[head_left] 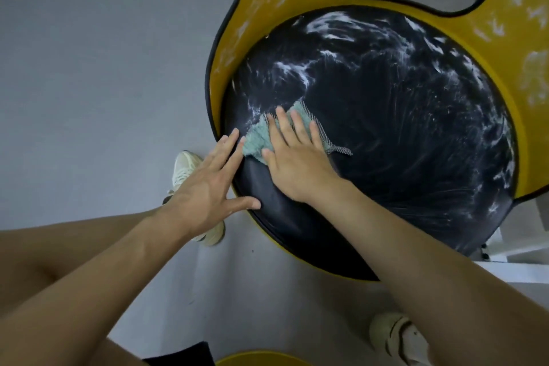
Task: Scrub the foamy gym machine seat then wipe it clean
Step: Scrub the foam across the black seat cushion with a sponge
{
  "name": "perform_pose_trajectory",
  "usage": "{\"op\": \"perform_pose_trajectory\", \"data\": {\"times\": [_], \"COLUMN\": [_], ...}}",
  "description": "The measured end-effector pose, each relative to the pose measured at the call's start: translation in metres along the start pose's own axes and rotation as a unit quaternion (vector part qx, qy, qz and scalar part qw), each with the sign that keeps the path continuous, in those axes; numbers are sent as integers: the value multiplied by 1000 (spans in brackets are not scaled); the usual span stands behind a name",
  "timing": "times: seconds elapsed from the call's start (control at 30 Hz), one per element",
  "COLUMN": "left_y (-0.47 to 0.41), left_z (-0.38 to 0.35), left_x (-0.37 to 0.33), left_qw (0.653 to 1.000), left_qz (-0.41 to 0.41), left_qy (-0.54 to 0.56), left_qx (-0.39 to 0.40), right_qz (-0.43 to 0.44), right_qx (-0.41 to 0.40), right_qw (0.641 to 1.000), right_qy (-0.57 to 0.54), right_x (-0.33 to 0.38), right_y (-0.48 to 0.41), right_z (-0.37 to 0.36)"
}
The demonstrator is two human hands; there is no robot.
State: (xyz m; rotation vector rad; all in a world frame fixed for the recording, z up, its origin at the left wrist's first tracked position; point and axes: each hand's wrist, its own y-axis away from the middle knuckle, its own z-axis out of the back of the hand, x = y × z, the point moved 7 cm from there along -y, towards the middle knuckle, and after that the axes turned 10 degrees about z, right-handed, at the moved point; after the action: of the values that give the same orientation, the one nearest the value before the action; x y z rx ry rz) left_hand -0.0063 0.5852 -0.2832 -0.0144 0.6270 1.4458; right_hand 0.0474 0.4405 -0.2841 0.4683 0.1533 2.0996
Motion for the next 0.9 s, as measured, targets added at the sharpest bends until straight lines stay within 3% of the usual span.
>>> {"op": "perform_pose_trajectory", "data": {"times": [0.37,0.7,0.9], "left_y": [-2,8,9], "left_z": [-3,-12,-22], "left_x": [-1,-8,-14], "left_qw": [997,981,952], "left_qz": [64,111,163], "left_qy": [46,162,256], "left_qx": [1,-4,-42], "right_qz": [96,58,122], "right_qx": [2,17,-16], "right_qw": [993,998,992], "right_qy": [66,20,35], "right_x": [6,5,7], "right_y": [112,-69,8], "right_z": [-34,22,3]}}
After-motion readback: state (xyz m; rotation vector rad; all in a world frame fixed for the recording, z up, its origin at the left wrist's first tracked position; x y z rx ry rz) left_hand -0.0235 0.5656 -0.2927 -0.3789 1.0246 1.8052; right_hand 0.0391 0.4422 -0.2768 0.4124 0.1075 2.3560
